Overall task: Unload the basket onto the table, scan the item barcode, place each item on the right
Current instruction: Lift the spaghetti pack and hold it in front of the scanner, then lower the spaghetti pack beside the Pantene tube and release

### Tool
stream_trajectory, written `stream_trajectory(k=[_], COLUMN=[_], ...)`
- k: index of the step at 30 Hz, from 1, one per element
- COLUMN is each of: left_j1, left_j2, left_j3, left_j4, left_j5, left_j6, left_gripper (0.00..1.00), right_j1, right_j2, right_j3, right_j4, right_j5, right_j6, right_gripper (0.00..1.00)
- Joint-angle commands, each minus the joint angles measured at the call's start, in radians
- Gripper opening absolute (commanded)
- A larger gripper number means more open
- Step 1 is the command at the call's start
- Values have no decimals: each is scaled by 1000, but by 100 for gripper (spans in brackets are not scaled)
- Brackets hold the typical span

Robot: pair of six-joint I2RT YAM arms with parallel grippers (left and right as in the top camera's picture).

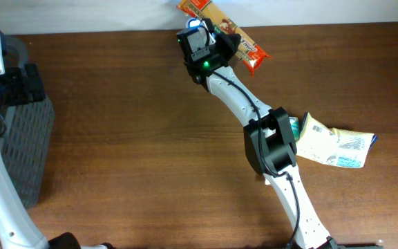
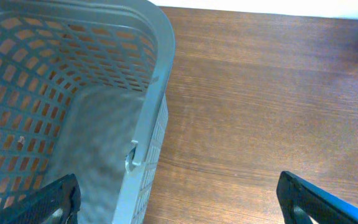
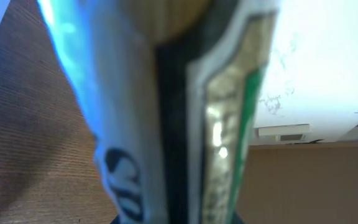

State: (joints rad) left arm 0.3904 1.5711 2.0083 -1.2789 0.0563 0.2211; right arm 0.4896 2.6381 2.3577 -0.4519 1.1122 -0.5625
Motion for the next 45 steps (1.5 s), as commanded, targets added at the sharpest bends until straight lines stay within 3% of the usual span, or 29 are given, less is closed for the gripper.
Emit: stream_trajectory(k=[1, 9, 12, 18, 21, 23, 28, 31, 34, 35, 36, 37, 38, 41, 45], left_j1=[5, 5, 5, 5, 5, 5, 5, 5, 5, 5, 5, 5, 5, 5, 5], left_j2=[0, 0, 0, 0, 0, 0, 0, 0, 0, 0, 0, 0, 0, 0, 0], left_j3=[3, 3, 3, 3, 3, 3, 3, 3, 3, 3, 3, 3, 3, 3, 3], left_j4=[1, 1, 1, 1, 1, 1, 1, 1, 1, 1, 1, 1, 1, 1, 1], left_j5=[8, 8, 8, 8, 8, 8, 8, 8, 8, 8, 8, 8, 8, 8, 8], left_j6=[12, 12, 12, 12, 12, 12, 12, 12, 12, 12, 12, 12, 12, 12, 12], left_gripper=[99, 99, 99, 99, 99, 99, 99, 99, 99, 99, 99, 99, 99, 99, 99], right_j1=[3, 34, 48, 58, 56, 51, 1, -74, -193, -225, -237, -237, -237, -235, -232], right_j2=[-31, -79, -167, -504, -540, -532, -531, -531, -531, -531, -532, -533, -539, -575, -683], right_j3=[25, 25, 25, 25, 22, -17, -502, -659, -686, -686, -685, -671, -622, -456, -105], right_j4=[23, 12, -103, -745, -1072, -1138, -1004, -934, -953, -974, -985, -990, -1007, -1052, -1195], right_j5=[98, 111, 16, -756, -1057, -1190, -1207, -1202, -1126, -1123, -1133, -1159, -1173, -1233, -1296], right_j6=[16, -18, 10, 428, 552, 629, 840, 881, 912, 898, 858, 807, 795, 741, 692], right_gripper=[4, 4, 4, 4, 7, 4, 4, 4, 4, 22, 68, 91, 99, 99, 99])
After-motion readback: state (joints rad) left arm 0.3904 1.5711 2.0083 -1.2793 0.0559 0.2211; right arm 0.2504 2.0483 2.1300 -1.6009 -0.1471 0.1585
